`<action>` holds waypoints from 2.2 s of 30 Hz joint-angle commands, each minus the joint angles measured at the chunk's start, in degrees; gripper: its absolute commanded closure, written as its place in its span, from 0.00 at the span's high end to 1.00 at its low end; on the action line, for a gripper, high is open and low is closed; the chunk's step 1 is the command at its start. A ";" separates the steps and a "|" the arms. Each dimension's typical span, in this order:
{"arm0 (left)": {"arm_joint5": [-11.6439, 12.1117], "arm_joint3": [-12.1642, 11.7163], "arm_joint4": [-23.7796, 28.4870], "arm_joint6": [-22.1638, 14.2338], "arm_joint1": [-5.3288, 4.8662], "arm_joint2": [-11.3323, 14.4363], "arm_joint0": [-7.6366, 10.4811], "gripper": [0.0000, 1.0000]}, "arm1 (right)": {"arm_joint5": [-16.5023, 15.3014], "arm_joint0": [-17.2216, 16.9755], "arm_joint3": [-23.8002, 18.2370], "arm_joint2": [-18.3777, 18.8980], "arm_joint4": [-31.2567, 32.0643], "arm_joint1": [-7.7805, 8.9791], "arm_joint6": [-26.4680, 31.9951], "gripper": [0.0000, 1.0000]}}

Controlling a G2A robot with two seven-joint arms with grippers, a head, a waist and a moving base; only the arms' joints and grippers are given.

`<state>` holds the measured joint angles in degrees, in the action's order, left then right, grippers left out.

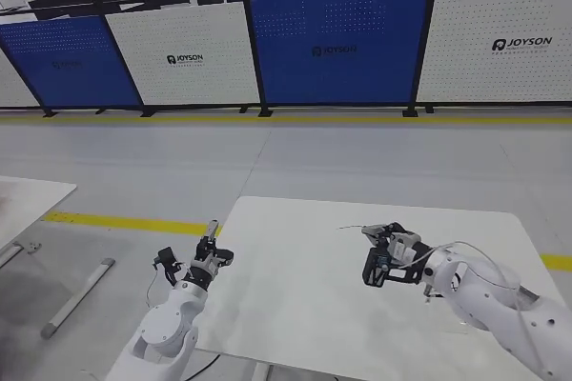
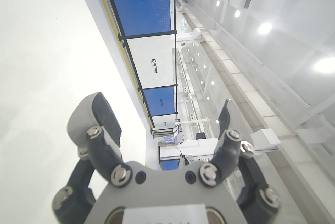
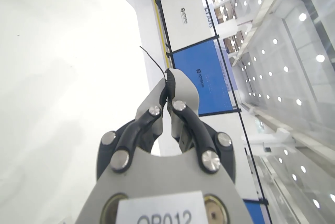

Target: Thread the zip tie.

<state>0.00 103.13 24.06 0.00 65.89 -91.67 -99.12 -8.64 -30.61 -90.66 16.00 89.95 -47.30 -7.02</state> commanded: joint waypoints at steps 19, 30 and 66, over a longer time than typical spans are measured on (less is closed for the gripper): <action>0.00 0.00 0.00 0.00 0.00 0.00 0.00 1.00 | -6.44 5.90 12.64 -6.26 0.00 -2.35 -24.63 0.00; 0.00 0.00 0.00 0.00 0.00 0.00 0.00 1.00 | -8.07 5.53 12.67 -6.26 0.00 -2.73 -28.71 0.00; -19.48 9.81 6.40 -32.60 -3.21 -8.38 -5.22 1.00 | -10.62 5.51 14.34 -6.26 0.00 -3.71 -30.62 0.00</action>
<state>-22.25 112.66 30.46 -40.10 62.63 -100.29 -104.31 -19.27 -25.10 -76.33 9.74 89.95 -51.01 -37.64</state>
